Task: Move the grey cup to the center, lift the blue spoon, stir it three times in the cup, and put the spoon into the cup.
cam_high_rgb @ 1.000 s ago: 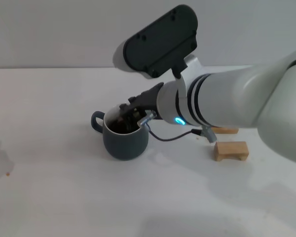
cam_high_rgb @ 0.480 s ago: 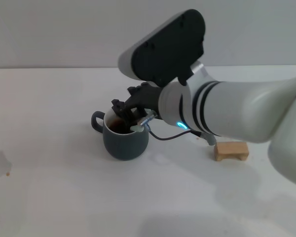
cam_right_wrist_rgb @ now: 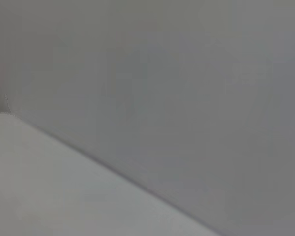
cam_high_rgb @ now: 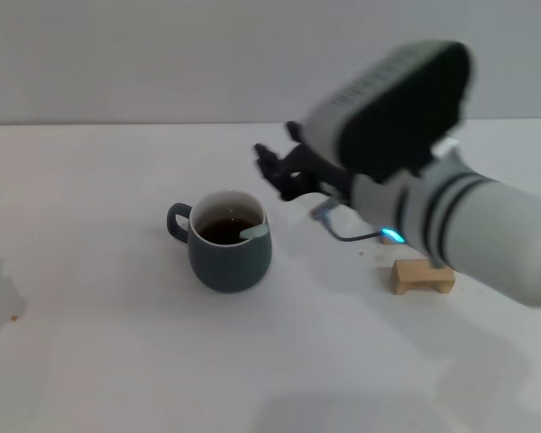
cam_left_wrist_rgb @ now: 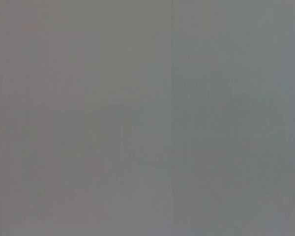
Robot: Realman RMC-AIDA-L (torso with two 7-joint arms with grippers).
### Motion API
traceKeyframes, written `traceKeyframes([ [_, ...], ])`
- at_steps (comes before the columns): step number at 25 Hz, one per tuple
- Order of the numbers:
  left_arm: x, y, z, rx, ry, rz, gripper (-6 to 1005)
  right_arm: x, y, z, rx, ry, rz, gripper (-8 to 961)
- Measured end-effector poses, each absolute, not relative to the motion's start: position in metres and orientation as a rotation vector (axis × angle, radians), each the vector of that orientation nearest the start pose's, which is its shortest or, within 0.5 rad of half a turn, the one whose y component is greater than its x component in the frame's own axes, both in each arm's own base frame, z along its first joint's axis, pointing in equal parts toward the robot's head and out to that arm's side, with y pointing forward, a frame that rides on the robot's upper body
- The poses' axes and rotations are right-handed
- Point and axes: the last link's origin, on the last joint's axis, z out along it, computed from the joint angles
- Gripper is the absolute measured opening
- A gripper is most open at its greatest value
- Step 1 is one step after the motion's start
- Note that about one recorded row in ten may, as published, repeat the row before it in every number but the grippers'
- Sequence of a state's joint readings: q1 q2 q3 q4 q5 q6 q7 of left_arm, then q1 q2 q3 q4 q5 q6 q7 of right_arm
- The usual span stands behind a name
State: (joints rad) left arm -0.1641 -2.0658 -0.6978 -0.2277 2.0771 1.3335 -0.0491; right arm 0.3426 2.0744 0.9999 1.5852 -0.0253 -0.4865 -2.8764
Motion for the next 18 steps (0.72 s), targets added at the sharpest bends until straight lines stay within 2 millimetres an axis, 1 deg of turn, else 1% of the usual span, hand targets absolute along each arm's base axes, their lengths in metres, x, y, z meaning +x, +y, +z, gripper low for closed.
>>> traceKeyframes([
  [2,-0.380,0.237,0.000,-1.411,-0.578,-0.599,-2,0.097,0.329,-0.063,-2.184,0.447,0.392,428],
  [3,-0.380,0.237,0.000,-1.411,-0.578,-0.599,-2,0.109,0.325,-0.055,-2.136,0.413,0.419,427],
  [4,-0.380,0.237,0.000,-1.411,-0.578,-0.599,-2,0.109,0.325,-0.055,-2.136,0.413,0.419,427],
  [5,-0.379,0.237,-0.001,-1.417,-0.578,-0.600,-2,0.122,0.318,-0.048,-2.093,0.370,0.463,427],
  [6,-0.379,0.237,-0.001,-1.419,-0.578,-0.601,-2,0.122,0.318,-0.048,-2.093,0.370,0.463,427],
  [9,-0.378,0.237,-0.002,-1.421,-0.574,-0.605,-2,0.148,0.304,-0.042,-2.043,0.355,0.542,427],
  [10,-0.376,0.236,-0.001,-1.414,-0.563,-0.619,-2,0.167,0.294,-0.037,-2.004,0.349,0.614,427],
  [11,-0.376,0.236,-0.001,-1.414,-0.563,-0.619,-2,0.167,0.294,-0.037,-2.004,0.349,0.614,427],
  [14,-0.370,0.234,0.001,-1.395,-0.551,-0.657,-2,0.196,0.283,-0.031,-1.952,0.339,0.672,427],
  [15,-0.368,0.233,0.001,-1.386,-0.549,-0.678,-2,0.215,0.277,-0.027,-1.920,0.334,0.694,427],
  [16,-0.368,0.233,0.001,-1.386,-0.549,-0.678,-2,0.215,0.277,-0.027,-1.920,0.334,0.694,427],
  [18,-0.366,0.233,0.002,-1.379,-0.548,-0.693,-2,0.234,0.270,-0.023,-1.894,0.323,0.714,427],
])
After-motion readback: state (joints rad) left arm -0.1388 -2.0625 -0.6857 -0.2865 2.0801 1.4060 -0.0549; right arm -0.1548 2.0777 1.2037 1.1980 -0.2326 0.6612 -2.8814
